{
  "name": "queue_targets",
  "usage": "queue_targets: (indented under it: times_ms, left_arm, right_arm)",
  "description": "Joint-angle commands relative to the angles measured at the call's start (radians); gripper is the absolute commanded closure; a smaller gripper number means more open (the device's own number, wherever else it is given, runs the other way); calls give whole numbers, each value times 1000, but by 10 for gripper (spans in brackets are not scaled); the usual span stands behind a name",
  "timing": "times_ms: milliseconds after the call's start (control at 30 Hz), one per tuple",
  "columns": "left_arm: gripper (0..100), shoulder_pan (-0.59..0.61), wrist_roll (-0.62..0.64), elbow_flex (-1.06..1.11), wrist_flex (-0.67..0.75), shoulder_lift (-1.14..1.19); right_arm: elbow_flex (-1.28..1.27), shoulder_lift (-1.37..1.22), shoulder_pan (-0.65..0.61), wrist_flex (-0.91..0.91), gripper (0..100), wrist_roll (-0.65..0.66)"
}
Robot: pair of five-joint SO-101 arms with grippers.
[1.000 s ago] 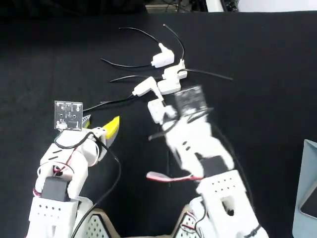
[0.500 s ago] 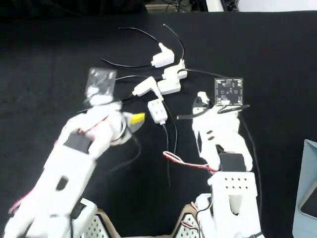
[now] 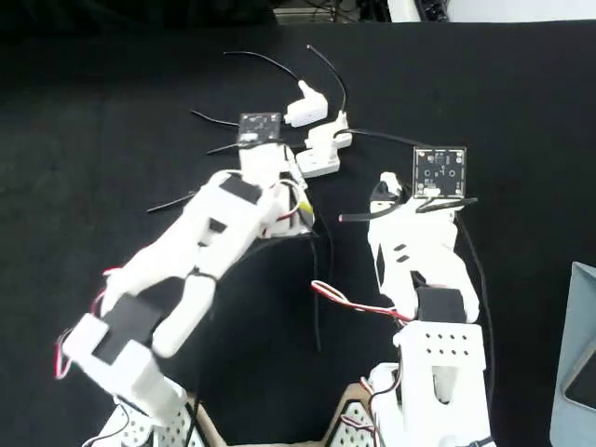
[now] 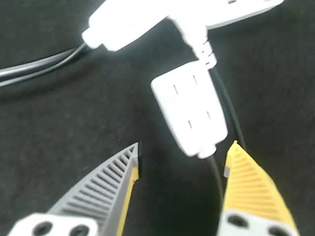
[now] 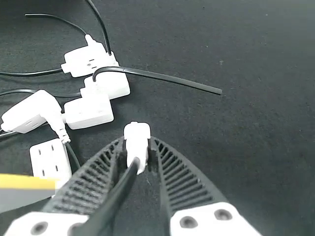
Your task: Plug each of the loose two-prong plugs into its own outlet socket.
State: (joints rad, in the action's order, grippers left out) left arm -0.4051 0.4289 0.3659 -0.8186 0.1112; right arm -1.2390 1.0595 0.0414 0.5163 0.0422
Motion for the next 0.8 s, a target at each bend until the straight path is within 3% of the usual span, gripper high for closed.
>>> queue_targets:
  times_ms: [0,467,567,767]
  left_arm:
    - [721,-21,11,-160,2,71]
    - [727,2,5,-291,-12,296]
    - [798,15,0,-308,-97,269]
    - [947,10,-233,-305,-253,172]
  right_arm:
    - [61,-5,11,-20,987,-11]
    - [58,-5,6,-20,987,-11]
    - [58,-5,6,-20,987,-11]
    - [58,-5,5,-20,987,-11]
